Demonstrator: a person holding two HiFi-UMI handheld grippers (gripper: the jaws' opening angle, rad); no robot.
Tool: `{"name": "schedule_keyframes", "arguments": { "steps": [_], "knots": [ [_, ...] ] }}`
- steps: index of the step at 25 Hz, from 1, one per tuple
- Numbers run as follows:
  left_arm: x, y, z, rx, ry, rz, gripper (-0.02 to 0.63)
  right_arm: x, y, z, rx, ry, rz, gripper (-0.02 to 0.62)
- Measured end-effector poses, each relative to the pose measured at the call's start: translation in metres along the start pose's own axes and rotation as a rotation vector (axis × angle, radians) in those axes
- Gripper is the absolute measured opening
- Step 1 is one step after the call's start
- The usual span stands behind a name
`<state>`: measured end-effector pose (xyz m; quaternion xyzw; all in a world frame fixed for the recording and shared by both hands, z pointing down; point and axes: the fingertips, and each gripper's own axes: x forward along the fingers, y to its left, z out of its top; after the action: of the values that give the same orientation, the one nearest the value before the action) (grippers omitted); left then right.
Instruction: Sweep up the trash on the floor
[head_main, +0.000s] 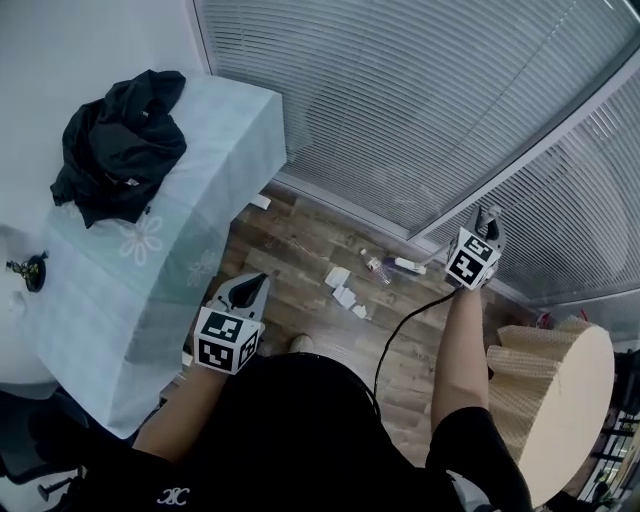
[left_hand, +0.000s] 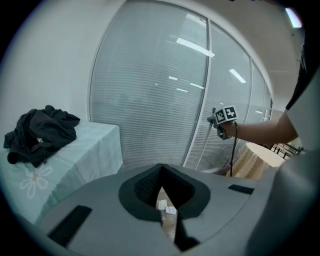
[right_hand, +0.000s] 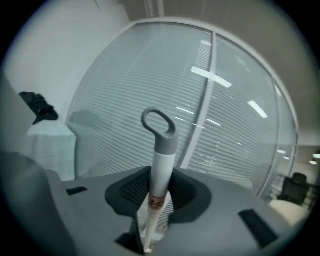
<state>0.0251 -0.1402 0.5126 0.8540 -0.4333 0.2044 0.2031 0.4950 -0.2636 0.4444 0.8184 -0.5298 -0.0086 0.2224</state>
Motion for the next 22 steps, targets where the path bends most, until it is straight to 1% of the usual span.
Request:
{"name": "schedule_keyframes", "arguments": {
  "steps": [2, 3, 5, 6, 8, 10, 12, 16, 22],
  "knots": [
    [-0.004, -0.002, -0.005, 0.01, 0.026, 0.007, -0.006, 0.02, -0.029, -0.008, 0.112, 0.022, -0.116, 0.108],
    [-0.007, -0.003, -0.008, 0.018, 0.043, 0.012, -0.005, 0.029, -0.04, -0.016, 0.156, 0.037, -0.157, 0.106],
    [-0.013, -0.004, -0.018, 0.033, 0.084, 0.026, -0.006, 0.047, -0.049, -0.042, 0.22, 0.089, -0.194, 0.104],
    [-0.016, -0.003, -0.025, 0.039, 0.107, 0.034, -0.006, 0.055, -0.047, -0.057, 0.242, 0.118, -0.186, 0.104],
    [-0.024, 0.0, -0.039, 0.041, 0.15, 0.051, -0.005, 0.062, -0.03, -0.082, 0.252, 0.155, -0.131, 0.101],
    [-0.03, 0.004, -0.052, 0.03, 0.186, 0.066, -0.006, 0.063, -0.01, -0.097, 0.222, 0.175, -0.079, 0.101],
    [-0.031, 0.007, -0.055, 0.025, 0.2, 0.074, -0.006, 0.061, 0.006, -0.103, 0.195, 0.185, -0.049, 0.101],
    [-0.025, 0.008, -0.051, 0.03, 0.188, 0.062, -0.006, 0.046, 0.033, -0.094, 0.147, 0.162, 0.007, 0.101],
    [-0.013, -0.004, -0.038, 0.043, 0.155, 0.016, -0.006, 0.01, 0.071, -0.064, 0.089, 0.112, 0.137, 0.101]
  ]
}}
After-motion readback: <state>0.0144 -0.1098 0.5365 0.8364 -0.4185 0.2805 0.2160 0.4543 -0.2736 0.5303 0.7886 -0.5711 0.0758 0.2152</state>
